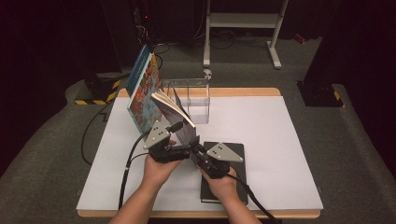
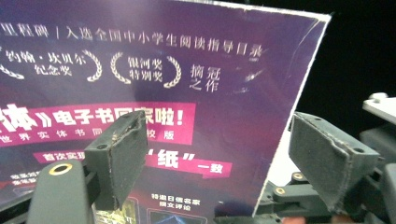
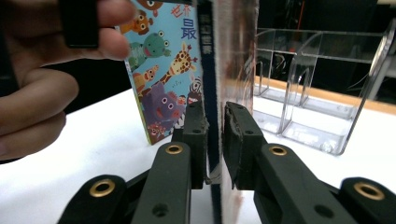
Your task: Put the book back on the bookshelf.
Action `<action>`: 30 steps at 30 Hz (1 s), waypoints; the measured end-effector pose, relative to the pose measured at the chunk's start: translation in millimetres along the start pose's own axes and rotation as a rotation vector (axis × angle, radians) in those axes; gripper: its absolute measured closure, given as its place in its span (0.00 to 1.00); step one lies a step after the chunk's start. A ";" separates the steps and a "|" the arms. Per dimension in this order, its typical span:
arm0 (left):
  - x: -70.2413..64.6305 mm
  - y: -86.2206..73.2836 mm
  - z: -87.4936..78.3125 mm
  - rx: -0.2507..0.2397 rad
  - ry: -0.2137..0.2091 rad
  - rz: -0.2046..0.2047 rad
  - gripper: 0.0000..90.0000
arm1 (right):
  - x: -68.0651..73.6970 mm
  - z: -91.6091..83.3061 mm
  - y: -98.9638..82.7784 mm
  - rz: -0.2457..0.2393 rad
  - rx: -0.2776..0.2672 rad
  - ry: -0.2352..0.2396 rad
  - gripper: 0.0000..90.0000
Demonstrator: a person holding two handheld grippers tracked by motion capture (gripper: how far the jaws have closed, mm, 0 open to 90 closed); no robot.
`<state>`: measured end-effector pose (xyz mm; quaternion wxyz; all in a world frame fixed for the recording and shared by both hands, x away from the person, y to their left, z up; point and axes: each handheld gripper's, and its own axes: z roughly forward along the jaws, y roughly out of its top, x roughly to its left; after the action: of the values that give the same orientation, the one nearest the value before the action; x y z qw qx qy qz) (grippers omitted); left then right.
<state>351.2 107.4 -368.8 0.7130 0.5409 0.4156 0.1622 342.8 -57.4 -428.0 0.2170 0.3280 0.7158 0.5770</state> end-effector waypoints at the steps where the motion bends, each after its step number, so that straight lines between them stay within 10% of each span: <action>1: 0.4 -0.5 -0.1 -0.001 0.006 0.001 0.22 | 2.6 0.5 0.3 -0.013 -0.002 -0.003 0.88; 30: 17.2 -8.8 -10.5 0.012 0.107 0.024 0.32 | 25.0 16.1 0.4 0.038 -0.013 0.131 0.74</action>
<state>351.5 122.6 -384.7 0.6846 0.5407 0.4476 0.1967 336.7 -28.4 -429.7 0.1609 0.3015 0.7184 0.6059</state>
